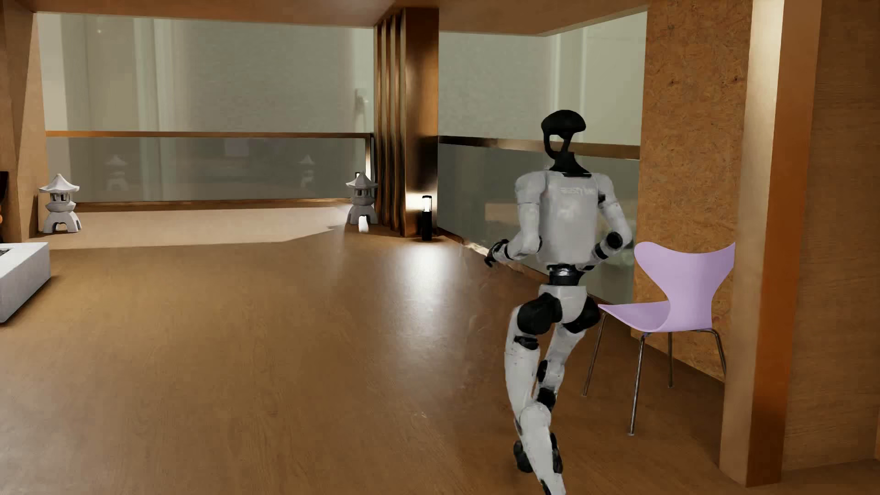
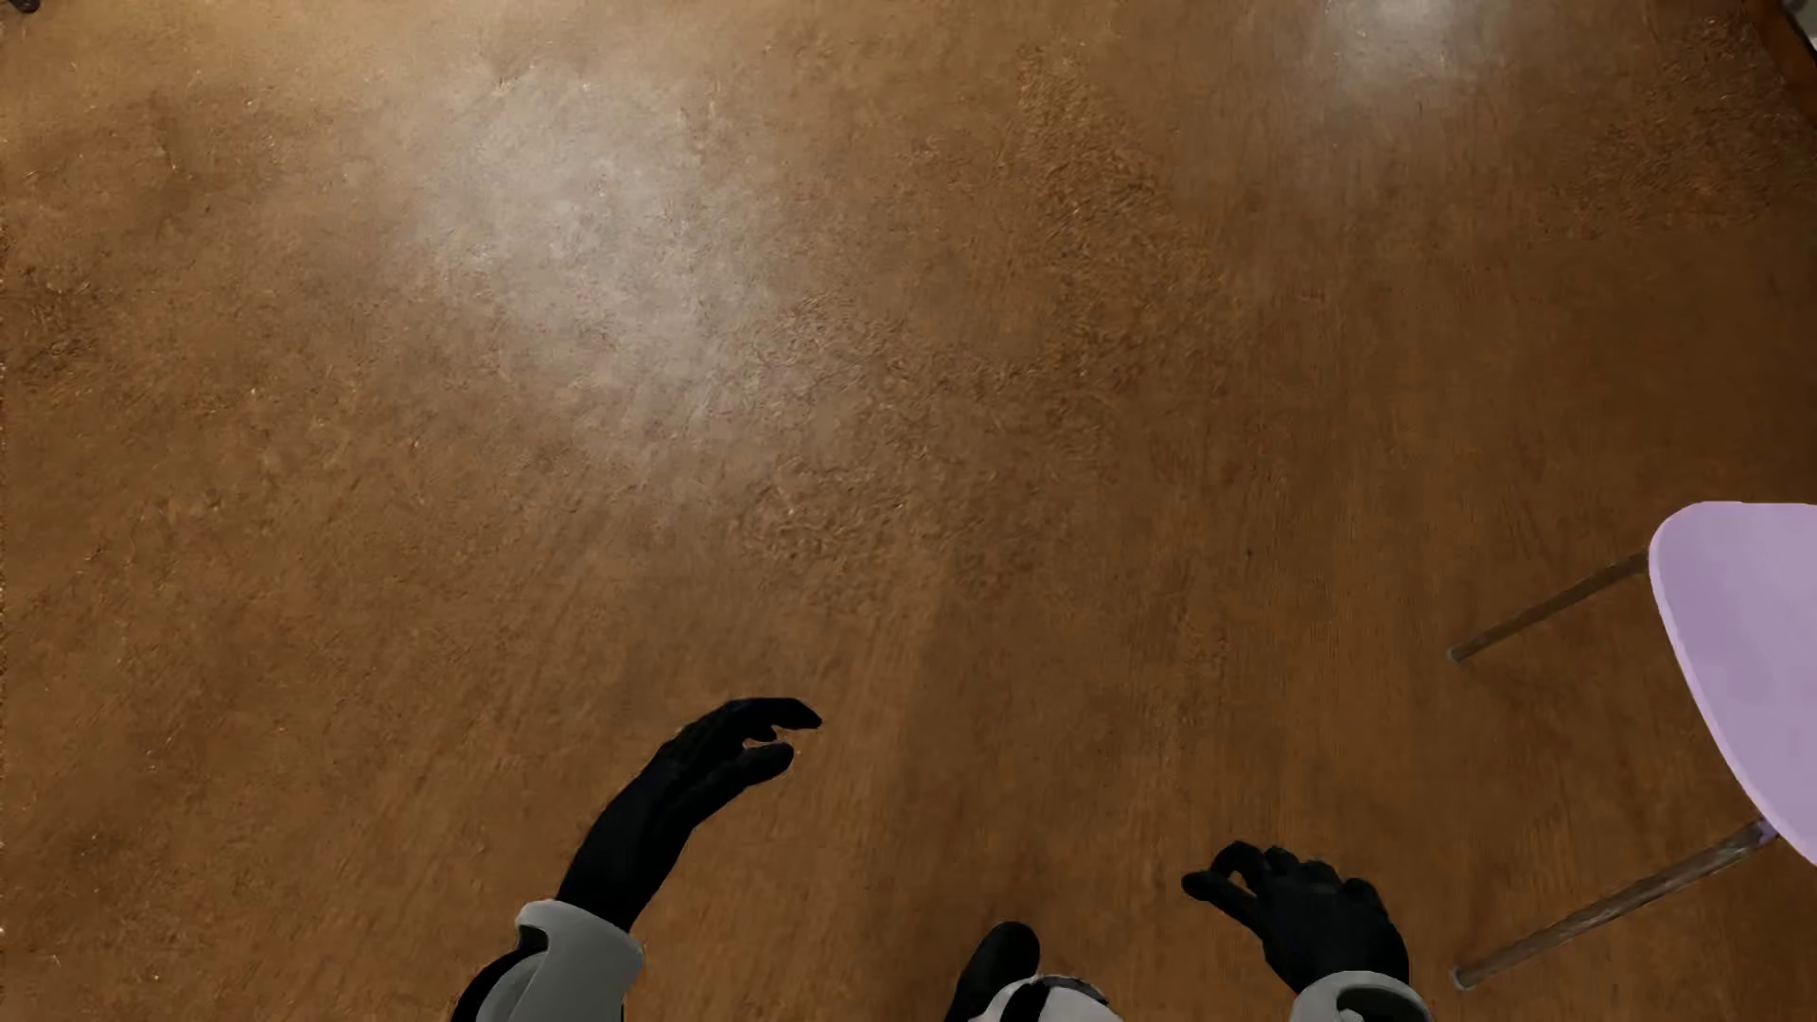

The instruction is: Head to light purple chair

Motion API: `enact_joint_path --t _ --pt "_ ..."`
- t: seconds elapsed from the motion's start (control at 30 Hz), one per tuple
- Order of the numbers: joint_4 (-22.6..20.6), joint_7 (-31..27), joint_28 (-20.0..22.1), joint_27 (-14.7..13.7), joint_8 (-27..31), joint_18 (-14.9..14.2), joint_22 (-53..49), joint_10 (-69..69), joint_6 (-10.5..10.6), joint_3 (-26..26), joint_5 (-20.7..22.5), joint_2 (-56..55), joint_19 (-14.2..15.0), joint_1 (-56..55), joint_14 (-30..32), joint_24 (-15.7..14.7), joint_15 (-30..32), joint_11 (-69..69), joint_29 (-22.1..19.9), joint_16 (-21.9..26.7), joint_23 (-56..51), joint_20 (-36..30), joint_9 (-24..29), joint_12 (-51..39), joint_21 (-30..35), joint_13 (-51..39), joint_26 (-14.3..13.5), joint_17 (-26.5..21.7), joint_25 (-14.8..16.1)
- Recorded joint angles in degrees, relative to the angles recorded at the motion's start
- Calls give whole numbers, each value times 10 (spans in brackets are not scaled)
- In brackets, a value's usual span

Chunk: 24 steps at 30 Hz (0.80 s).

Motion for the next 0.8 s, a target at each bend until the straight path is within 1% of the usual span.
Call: enact_joint_path --t 0.03,0.07,0.1,0.13,0.17,0.2,0.23,0.27,0.3,0.33,0.37,0.4,0.43,0.47,0.5,0.53,0.57,0.6,0.63,0.67,0.7,0.73,0.77,0.8 --pt "14 3 7 0 -30 0 12 32 -2 -7 22 31 -109 18 15 30 22 -27 -2 6 -16 1 -2 -4 -37 27 5 20 13" --pt "53 -23 12 -3 -19 -8 21 124 0 -13 39 54 -119 10 67 63 0 -15 -7 9 -28 9 -1 2 -70 55 6 45 29" --pt "96 -76 19 -3 -5 44 31 247 5 -15 60 73 -120 -25 136 97 -30 9 -9 5 -31 19 3 8 -92 69 17 69 35" --pt "137 -103 26 -3 9 111 42 363 13 -13 80 88 -120 -72 184 126 -58 34 -8 -13 -24 37 9 23 -105 71 28 82 23" --pt "153 -131 32 -7 28 92 53 446 22 -7 102 100 -120 -120 189 146 -76 47 -1 -39 -11 57 14 44 -111 61 33 90 -9" --pt "129 -176 34 -15 55 72 63 497 27 3 126 116 -119 -178 166 151 -83 42 8 -65 0 77 18 62 -106 45 33 93 -46" --pt "106 -205 33 -31 91 38 66 515 29 10 149 137 -113 -227 155 141 -83 23 15 -81 9 97 19 83 -96 29 30 95 -69" --pt "106 -207 27 -42 130 10 70 501 30 16 171 159 -105 -260 127 123 -81 1 23 -90 17 116 19 101 -75 8 30 101 -70" --pt "117 -198 18 -50 170 10 75 463 31 22 188 181 -95 -284 100 105 -82 -17 29 -93 24 133 18 117 -53 -12 32 109 -53" --pt "128 -189 10 -57 208 22 82 406 33 28 201 200 -85 -304 78 97 -89 -27 36 -89 30 149 17 128 -30 -27 36 117 -30" --pt "133 -192 4 -61 245 29 78 335 35 34 212 216 -75 -321 62 101 -100 -31 38 -84 48 160 16 137 -5 -48 48 127 -9" --pt "124 -228 4 -62 285 28 79 260 37 39 222 229 -64 -337 64 108 -112 -30 41 -79 61 173 16 143 16 -65 58 134 7" --pt "107 -286 8 -58 324 21 85 183 40 43 230 241 -53 -347 95 111 -123 -31 38 -77 72 187 15 147 32 -79 66 140 17" --pt "88 -356 12 -50 361 18 94 100 43 46 235 253 -41 -345 142 110 -131 -34 29 -79 84 200 14 149 45 -87 73 144 23" --pt "66 -434 16 -39 396 6 113 25 46 46 237 263 -30 -330 178 105 -140 -33 22 -81 94 212 12 145 53 -88 80 144 28" --pt "49 -468 20 -24 427 0 131 -26 49 42 233 271 -19 -314 205 100 -148 -29 15 -84 111 221 11 142 58 -87 84 143 34" --pt "44 -450 22 -9 452 0 150 -22 52 35 224 275 -8 -305 195 94 -156 -22 9 -86 130 224 10 138 58 -82 88 138 42" --pt "53 -407 21 9 471 -1 159 4 55 29 216 274 5 -298 133 91 -169 -4 -1 -84 158 222 10 139 57 -77 91 138 51" --pt "54 -370 19 25 487 7 179 20 57 25 204 272 14 -288 94 84 -170 11 -5 -80 177 215 10 125 44 -65 97 128 64" --pt "47 -340 20 41 503 19 202 20 58 23 190 265 24 -272 72 75 -162 28 -11 -77 199 205 10 109 25 -55 106 121 81" --pt "36 -308 19 60 519 29 230 13 55 21 178 249 35 -254 59 62 -147 58 -24 -75 227 195 11 91 2 -48 122 117 103" --pt "26 -275 16 81 526 39 260 6 50 20 167 222 49 -236 49 46 -114 104 -40 -71 260 184 13 72 -23 -46 141 117 129" --pt "15 -242 9 103 527 49 295 1 44 20 158 188 74 -220 40 37 -69 157 -58 -61 293 175 14 50 -41 -46 154 118 156" --pt "6 -210 1 118 513 58 326 -5 38 22 148 146 100 -203 31 35 -25 217 -66 -48 324 161 16 30 -46 -48 164 116 176"
